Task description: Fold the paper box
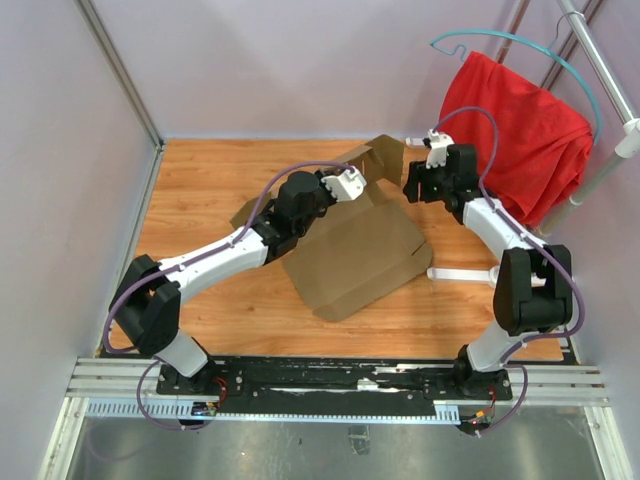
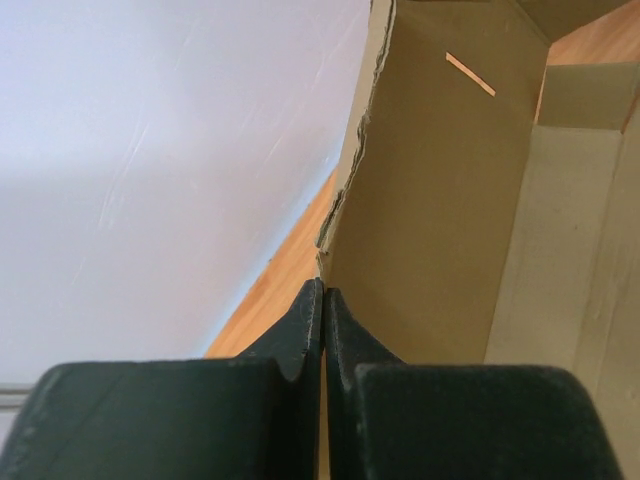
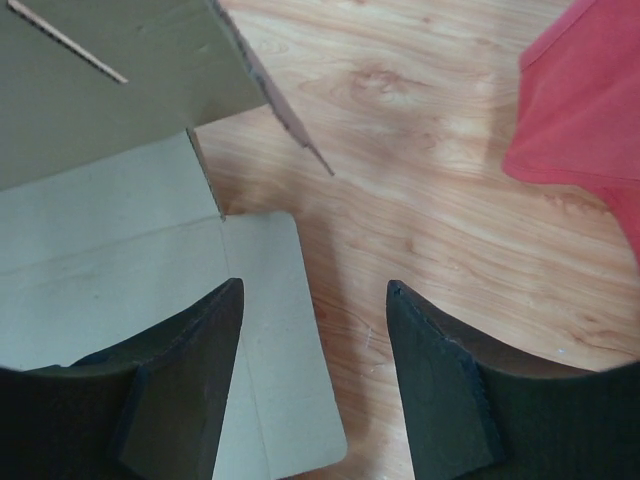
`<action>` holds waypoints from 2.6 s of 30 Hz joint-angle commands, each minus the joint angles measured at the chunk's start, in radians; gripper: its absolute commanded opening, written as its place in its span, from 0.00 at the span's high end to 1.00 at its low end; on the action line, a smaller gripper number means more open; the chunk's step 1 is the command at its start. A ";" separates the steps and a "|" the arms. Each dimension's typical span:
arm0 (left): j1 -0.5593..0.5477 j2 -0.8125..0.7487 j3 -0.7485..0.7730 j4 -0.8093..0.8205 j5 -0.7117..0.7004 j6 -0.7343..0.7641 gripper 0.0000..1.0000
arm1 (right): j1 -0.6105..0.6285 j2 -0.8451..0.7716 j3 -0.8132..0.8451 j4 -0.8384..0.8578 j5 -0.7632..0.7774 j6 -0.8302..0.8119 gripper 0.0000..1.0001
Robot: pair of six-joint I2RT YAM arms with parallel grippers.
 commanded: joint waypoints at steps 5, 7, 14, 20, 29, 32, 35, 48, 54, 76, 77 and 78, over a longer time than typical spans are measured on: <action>-0.018 -0.023 -0.004 0.016 0.027 0.052 1.00 | -0.037 0.016 -0.008 0.091 -0.143 -0.053 0.39; -0.020 -0.020 -0.003 0.008 0.032 0.052 1.00 | -0.037 0.034 -0.008 0.125 -0.153 -0.048 0.38; -0.025 -0.012 0.003 -0.011 0.037 0.049 1.00 | -0.037 0.121 -0.006 0.251 -0.185 -0.023 0.38; -0.027 -0.008 0.006 -0.026 0.046 0.040 1.00 | -0.037 0.197 0.034 0.308 -0.202 -0.010 0.41; -0.033 0.022 0.019 -0.046 0.036 0.042 1.00 | -0.036 0.211 0.023 0.334 -0.239 0.013 0.72; -0.039 0.035 0.022 -0.052 0.026 0.046 1.00 | -0.033 0.147 -0.060 0.367 -0.226 0.026 0.81; -0.046 0.047 0.020 -0.054 0.008 0.048 1.00 | -0.028 0.080 -0.131 0.366 -0.206 0.029 0.86; -0.054 0.033 0.002 -0.050 -0.015 0.055 1.00 | 0.020 -0.042 -0.232 0.339 -0.117 -0.043 0.41; -0.054 0.045 0.011 -0.049 -0.021 0.058 1.00 | 0.018 0.104 -0.043 0.260 -0.117 -0.097 0.41; -0.054 0.093 0.043 -0.027 -0.059 0.079 1.00 | 0.034 0.070 -0.073 0.249 -0.159 -0.027 0.99; -0.054 0.091 0.043 -0.029 -0.060 0.078 1.00 | 0.035 0.058 -0.083 0.240 -0.160 -0.022 0.99; -0.054 0.088 0.039 -0.031 -0.059 0.077 1.00 | 0.040 0.045 -0.089 0.223 -0.162 -0.018 0.99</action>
